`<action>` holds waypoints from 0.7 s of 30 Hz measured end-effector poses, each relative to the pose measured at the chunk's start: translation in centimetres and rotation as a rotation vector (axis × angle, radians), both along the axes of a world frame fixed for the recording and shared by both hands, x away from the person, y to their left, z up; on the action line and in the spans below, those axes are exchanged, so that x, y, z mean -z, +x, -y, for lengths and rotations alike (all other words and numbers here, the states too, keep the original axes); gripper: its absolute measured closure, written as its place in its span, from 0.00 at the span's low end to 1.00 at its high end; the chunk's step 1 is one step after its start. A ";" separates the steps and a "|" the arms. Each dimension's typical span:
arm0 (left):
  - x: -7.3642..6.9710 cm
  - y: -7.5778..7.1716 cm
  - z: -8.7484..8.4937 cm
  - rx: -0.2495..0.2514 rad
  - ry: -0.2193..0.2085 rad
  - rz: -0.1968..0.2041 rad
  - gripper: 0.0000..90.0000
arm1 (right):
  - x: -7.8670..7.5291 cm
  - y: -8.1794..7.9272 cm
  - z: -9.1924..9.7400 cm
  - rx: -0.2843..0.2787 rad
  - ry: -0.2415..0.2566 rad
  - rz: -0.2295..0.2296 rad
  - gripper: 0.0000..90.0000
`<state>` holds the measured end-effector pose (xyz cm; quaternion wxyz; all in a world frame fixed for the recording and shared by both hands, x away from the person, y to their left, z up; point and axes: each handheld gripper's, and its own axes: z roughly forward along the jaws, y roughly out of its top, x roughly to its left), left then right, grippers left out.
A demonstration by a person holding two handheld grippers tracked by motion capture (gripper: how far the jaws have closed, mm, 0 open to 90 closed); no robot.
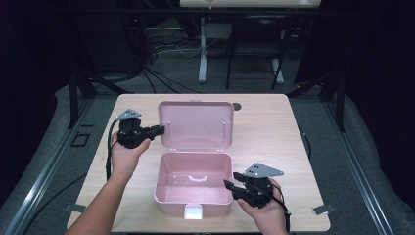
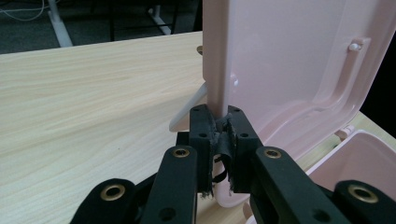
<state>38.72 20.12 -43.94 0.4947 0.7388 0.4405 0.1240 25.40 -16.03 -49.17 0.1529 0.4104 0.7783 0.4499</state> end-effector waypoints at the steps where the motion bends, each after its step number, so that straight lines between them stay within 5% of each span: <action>1: 0.0 0.0 0.0 0.001 0.000 -0.002 0.93 | 0.0 0.0 0.0 0.000 0.000 0.000 0.62; 21: 0.5 0.7 0.0 -0.024 -0.036 -0.040 0.92 | 0.1 0.0 0.0 0.003 0.004 0.002 0.62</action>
